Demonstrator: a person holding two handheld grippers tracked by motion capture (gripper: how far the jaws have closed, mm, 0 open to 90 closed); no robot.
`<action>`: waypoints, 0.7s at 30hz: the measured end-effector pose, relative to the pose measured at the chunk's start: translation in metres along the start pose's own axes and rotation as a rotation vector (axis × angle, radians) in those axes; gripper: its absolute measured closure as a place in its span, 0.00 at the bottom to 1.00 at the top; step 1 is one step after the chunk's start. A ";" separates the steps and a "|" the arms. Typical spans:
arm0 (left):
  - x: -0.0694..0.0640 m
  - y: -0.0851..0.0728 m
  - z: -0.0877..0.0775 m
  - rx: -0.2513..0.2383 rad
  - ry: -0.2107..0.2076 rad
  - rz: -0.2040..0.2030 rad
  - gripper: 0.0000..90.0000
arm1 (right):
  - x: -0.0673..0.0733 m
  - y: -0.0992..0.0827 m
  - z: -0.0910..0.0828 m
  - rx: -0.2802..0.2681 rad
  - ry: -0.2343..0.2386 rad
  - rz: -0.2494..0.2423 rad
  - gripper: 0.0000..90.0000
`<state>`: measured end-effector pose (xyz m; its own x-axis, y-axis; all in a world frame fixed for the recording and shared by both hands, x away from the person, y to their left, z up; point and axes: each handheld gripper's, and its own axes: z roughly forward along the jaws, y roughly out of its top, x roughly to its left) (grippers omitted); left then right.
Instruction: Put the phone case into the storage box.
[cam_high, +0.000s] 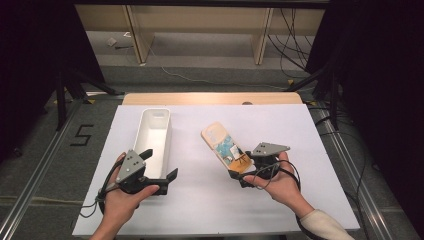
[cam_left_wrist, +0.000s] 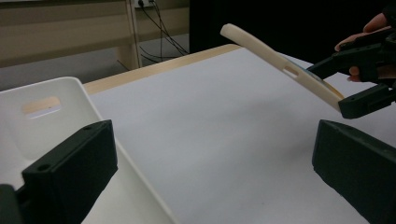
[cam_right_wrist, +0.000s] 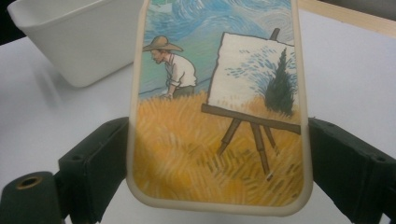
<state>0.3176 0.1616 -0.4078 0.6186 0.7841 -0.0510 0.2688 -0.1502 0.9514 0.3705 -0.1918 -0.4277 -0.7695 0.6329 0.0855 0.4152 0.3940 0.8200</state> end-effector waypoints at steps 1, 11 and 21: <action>-0.001 0.002 0.002 0.000 -0.004 -0.003 0.00 | 0.002 0.000 0.000 -0.003 0.002 -0.006 0.13; -0.006 0.022 0.027 0.024 -0.048 -0.012 0.00 | 0.012 -0.001 -0.001 -0.016 0.011 -0.027 0.13; -0.013 0.041 0.045 0.027 -0.087 -0.010 0.00 | 0.020 -0.001 -0.001 -0.025 0.018 -0.041 0.13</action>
<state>0.3532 0.1181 -0.3820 0.6769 0.7308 -0.0879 0.2946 -0.1595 0.9422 0.3539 -0.1804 -0.4265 -0.7941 0.6046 0.0614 0.3709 0.4022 0.8371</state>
